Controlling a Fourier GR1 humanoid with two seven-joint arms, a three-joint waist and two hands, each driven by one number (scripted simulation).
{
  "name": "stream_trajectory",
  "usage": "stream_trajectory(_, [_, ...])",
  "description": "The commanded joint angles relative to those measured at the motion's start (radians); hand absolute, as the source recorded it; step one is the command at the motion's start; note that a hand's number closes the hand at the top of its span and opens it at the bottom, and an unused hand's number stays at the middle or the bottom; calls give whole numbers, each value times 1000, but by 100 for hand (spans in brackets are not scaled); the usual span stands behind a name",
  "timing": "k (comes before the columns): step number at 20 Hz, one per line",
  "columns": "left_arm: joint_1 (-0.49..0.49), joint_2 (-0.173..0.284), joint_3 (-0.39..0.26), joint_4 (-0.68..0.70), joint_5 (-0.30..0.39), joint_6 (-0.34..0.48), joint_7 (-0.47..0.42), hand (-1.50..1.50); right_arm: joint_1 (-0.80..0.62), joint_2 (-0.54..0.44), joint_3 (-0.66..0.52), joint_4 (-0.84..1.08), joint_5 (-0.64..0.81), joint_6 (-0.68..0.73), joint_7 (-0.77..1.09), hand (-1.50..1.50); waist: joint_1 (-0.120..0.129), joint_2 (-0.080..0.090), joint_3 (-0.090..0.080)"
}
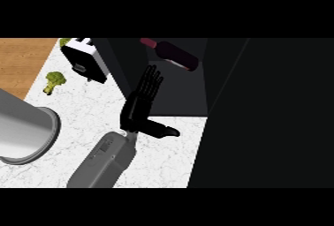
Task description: Pick up the wine, place it into the cabinet and close the cabinet
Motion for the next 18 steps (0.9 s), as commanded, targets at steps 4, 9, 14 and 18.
stream_trajectory(4, [252,92,-39,-272,15,-27,46,-150,2,-24,-41,-190,-34,7,109,-150,-1,9,0])
stream_trajectory(9, [355,136,-17,-381,46,-57,40,-150,0,-93,4,-219,-38,68,138,-150,-7,11,-1])
stream_trajectory(14, [426,206,18,-440,55,-90,31,-150,-20,-64,96,-160,-66,130,74,-150,-1,10,-1])
stream_trajectory(18, [449,243,43,-471,51,-110,17,-150,-37,-156,127,-164,-84,256,83,150,1,12,-1])
